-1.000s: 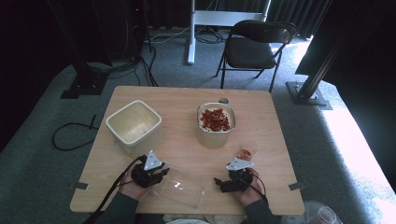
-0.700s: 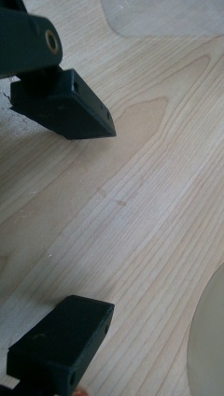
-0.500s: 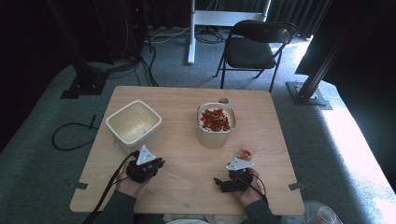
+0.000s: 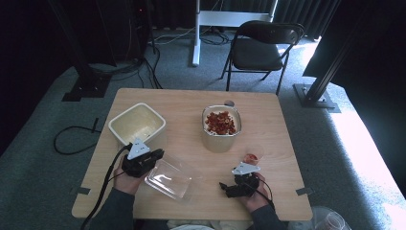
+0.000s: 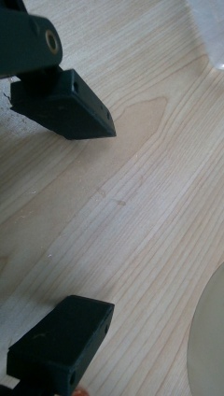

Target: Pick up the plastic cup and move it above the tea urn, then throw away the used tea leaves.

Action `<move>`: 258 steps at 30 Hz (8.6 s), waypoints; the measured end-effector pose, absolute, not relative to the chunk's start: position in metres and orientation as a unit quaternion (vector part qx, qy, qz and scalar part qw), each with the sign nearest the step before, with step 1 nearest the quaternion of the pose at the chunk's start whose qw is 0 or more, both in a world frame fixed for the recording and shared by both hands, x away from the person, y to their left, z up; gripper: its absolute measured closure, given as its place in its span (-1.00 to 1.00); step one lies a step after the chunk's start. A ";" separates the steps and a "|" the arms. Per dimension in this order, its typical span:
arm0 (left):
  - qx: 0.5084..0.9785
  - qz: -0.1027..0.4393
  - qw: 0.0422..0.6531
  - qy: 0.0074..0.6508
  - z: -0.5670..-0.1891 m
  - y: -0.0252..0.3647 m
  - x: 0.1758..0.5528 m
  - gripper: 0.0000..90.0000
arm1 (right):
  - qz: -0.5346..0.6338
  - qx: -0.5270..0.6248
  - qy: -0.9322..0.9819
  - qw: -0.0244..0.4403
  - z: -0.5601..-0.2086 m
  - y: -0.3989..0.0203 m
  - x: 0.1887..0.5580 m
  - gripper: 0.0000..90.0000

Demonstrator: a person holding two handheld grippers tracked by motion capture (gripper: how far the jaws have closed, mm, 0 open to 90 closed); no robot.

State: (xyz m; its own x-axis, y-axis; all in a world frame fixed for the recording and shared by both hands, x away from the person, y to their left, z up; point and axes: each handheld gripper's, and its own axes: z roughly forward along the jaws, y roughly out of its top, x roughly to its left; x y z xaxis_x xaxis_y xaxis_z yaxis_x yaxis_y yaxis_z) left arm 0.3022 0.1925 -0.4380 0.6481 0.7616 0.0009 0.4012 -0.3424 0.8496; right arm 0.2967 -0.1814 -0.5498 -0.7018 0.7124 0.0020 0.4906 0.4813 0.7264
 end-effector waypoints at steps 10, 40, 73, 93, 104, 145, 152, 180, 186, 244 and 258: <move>0.784 0.219 0.451 0.365 -0.421 0.192 0.309 0.92 | 0.365 0.355 0.847 0.152 -0.550 -0.181 0.297 -0.71; 0.677 0.264 0.519 0.451 -0.349 0.265 0.329 0.93 | 0.364 0.356 0.847 0.153 -0.550 -0.181 0.297 -0.71; 0.606 0.361 0.475 0.526 -0.350 0.322 0.331 0.41 | 0.364 0.356 0.847 0.153 -0.550 -0.181 0.297 -0.71; 0.660 0.310 0.461 0.506 -0.375 0.287 0.338 0.30 | 0.364 0.355 0.847 0.153 -0.550 -0.181 0.297 -0.71; 0.665 0.297 0.472 0.497 -0.378 0.284 0.337 0.29 | 0.364 0.356 0.847 0.154 -0.550 -0.181 0.297 -0.71; 0.700 0.256 0.500 0.440 -0.392 0.249 0.308 0.14 | 0.366 0.356 0.846 0.153 -0.550 -0.182 0.296 -0.66; 0.716 0.255 0.503 0.411 -0.395 0.233 0.308 0.11 | 0.362 0.358 0.847 0.151 -0.549 -0.182 0.295 -0.65; 0.784 0.200 0.473 0.348 -0.442 0.176 0.315 0.02 | 0.427 0.317 0.817 0.224 -0.481 -0.185 0.273 -0.46; 0.796 0.187 0.462 0.344 -0.455 0.170 0.317 0.02 | 0.410 0.368 0.782 0.292 -0.465 -0.210 0.284 -0.73; 0.829 0.133 0.418 0.348 -0.540 0.151 0.327 0.02 | 0.469 0.398 0.744 0.262 -0.479 -0.251 0.331 -0.29; 0.834 0.130 0.407 0.348 -0.543 0.149 0.327 0.02 | 0.471 0.390 0.740 0.279 -0.465 -0.249 0.334 -0.29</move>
